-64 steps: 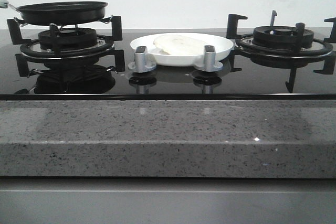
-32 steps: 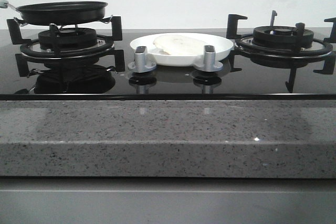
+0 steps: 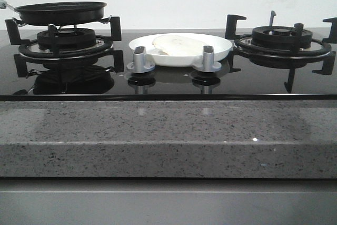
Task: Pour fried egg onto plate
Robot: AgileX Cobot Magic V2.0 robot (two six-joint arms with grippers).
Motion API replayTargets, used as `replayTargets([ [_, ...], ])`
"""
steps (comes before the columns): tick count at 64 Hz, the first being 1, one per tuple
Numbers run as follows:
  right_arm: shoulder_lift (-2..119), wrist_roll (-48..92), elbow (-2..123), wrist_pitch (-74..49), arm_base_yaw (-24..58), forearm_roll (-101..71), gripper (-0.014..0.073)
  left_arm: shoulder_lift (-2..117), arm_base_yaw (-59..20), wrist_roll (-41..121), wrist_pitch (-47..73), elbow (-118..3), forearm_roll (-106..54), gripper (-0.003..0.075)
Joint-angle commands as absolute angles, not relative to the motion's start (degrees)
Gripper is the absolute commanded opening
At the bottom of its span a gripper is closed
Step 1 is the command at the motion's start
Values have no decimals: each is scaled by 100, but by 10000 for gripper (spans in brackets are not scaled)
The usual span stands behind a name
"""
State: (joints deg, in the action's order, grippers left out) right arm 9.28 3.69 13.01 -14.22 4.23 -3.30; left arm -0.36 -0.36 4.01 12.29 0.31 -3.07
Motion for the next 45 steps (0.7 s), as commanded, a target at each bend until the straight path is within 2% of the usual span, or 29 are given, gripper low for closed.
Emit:
replayTargets([
  [1,594,389,967,-498,143,-334,-67,-137,-32,336,756,73,-349,-19],
  [21,-176,383,-148,-427,-31,-440,-67,-137,-32,336,756,73,-349,-19],
  [45,-171,383,-129,-523,-31,-463,-67,-126,-32,336,756,73,-349,-19],
])
